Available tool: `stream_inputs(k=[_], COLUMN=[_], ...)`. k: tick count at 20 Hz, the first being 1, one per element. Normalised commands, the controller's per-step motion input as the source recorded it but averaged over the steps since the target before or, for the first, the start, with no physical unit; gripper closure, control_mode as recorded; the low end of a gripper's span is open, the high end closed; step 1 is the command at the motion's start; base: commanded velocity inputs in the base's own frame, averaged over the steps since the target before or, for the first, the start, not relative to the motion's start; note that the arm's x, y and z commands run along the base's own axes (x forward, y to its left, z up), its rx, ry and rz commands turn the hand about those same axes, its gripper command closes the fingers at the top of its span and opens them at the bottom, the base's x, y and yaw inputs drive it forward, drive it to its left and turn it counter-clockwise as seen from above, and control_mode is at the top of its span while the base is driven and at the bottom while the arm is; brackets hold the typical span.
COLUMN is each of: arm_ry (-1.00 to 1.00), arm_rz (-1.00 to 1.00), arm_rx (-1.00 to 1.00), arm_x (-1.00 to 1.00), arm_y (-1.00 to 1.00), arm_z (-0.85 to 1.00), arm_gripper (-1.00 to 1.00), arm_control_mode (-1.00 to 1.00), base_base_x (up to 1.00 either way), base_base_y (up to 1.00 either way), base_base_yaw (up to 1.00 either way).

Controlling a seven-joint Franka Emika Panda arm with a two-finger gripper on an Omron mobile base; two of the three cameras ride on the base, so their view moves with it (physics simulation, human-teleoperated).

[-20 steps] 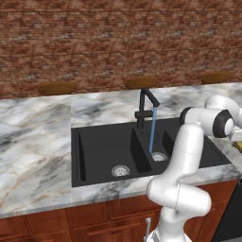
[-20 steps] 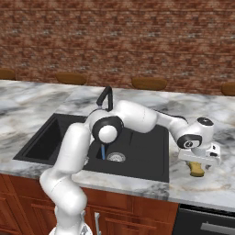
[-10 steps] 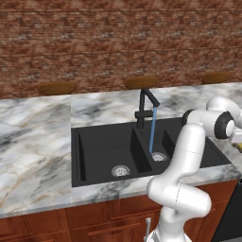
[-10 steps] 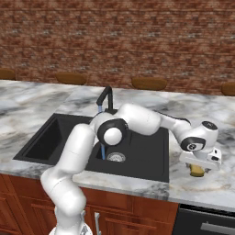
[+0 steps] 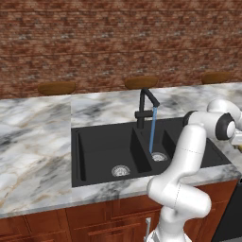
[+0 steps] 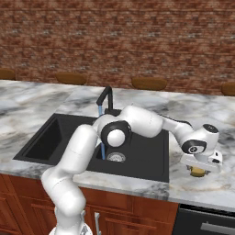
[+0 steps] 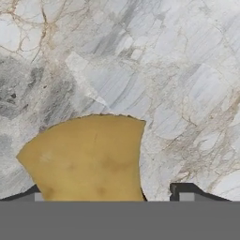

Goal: Soak the sponge with water for a few seconds and then drop it inside the sink.

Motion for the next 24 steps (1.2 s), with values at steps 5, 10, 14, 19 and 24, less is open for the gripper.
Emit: stream_inputs(k=[5, 10, 14, 19, 24], arm_ry=[0.0, 0.0, 0.0, 0.0, 0.0], arm_rz=[0.0, 0.0, 0.0, 0.0, 0.0], arm_rx=[0.0, 0.0, 0.0, 0.0, 0.0], arm_x=[0.0, 0.0, 0.0, 0.0, 0.0], arm_y=[0.0, 0.0, 0.0, 0.0, 0.0], arm_z=[-0.04, 0.0, 0.0, 0.0, 0.0], arm_gripper=[-1.0, -1.0, 1.0, 1.0, 1.0], arm_control_mode=[-1.0, -1.0, -1.0, -1.0, -1.0], base_base_x=[0.0, 0.0, 0.0, 0.0, 0.0], base_base_y=[0.0, 0.0, 0.0, 0.0, 0.0], base_base_yaw=[0.0, 0.0, 0.0, 0.0, 0.0])
